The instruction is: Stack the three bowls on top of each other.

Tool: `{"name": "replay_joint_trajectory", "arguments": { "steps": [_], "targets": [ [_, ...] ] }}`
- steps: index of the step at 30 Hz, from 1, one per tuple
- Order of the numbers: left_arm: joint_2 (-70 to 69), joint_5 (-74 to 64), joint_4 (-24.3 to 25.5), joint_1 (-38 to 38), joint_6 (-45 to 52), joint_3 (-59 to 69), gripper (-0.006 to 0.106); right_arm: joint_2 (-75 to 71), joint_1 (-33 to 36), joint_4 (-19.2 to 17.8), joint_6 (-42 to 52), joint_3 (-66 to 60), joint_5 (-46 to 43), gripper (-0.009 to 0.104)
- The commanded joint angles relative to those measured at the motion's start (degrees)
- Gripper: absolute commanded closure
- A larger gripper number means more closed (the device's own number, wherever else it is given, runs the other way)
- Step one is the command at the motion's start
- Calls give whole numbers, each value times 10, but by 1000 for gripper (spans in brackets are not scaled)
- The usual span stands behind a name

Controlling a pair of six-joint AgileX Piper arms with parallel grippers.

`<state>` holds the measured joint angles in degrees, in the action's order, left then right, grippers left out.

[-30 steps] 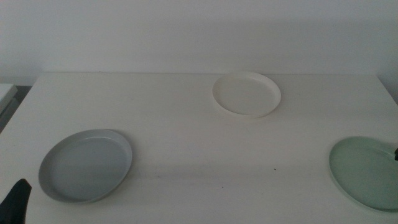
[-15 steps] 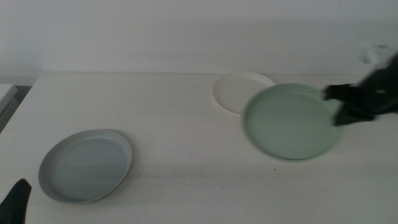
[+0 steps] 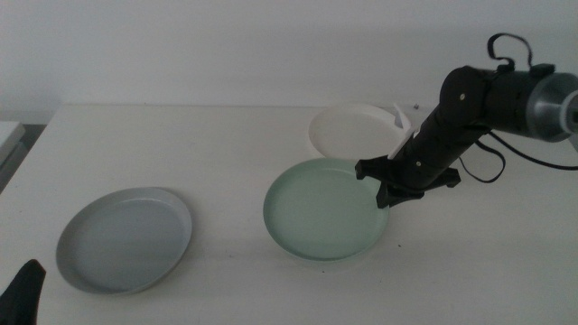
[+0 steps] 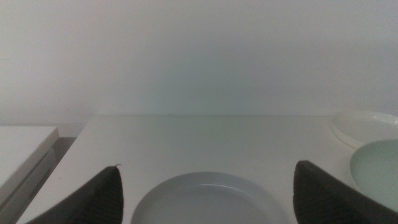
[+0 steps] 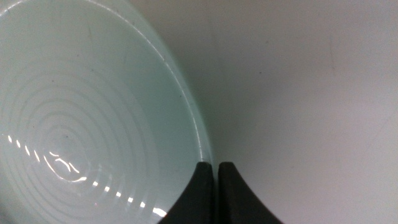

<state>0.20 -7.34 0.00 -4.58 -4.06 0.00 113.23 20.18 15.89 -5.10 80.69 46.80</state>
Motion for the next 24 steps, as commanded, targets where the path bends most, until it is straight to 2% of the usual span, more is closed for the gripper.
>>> {"name": "replay_joint_trajectory", "arguments": {
  "steps": [1, 12, 15, 21, 24],
  "targets": [
    [-2, 7, 0, 0, -4, 0, 7, 10, -1, -5, -1, 7, -9, 98],
    [-2, 7, 0, 0, -4, 0, 7, 36, -1, -9, 4, 7, -19, 97],
    [-2, 7, 0, 0, -4, 0, 7, 36, -1, -21, 4, 7, -18, 84],
    [-2, 7, 0, 0, -4, 0, 7, 25, -1, -22, 7, 8, -13, 37],
    [-2, 7, 0, 0, -4, 0, 7, -5, -2, -25, 21, 23, -8, 25]
  ]
}}
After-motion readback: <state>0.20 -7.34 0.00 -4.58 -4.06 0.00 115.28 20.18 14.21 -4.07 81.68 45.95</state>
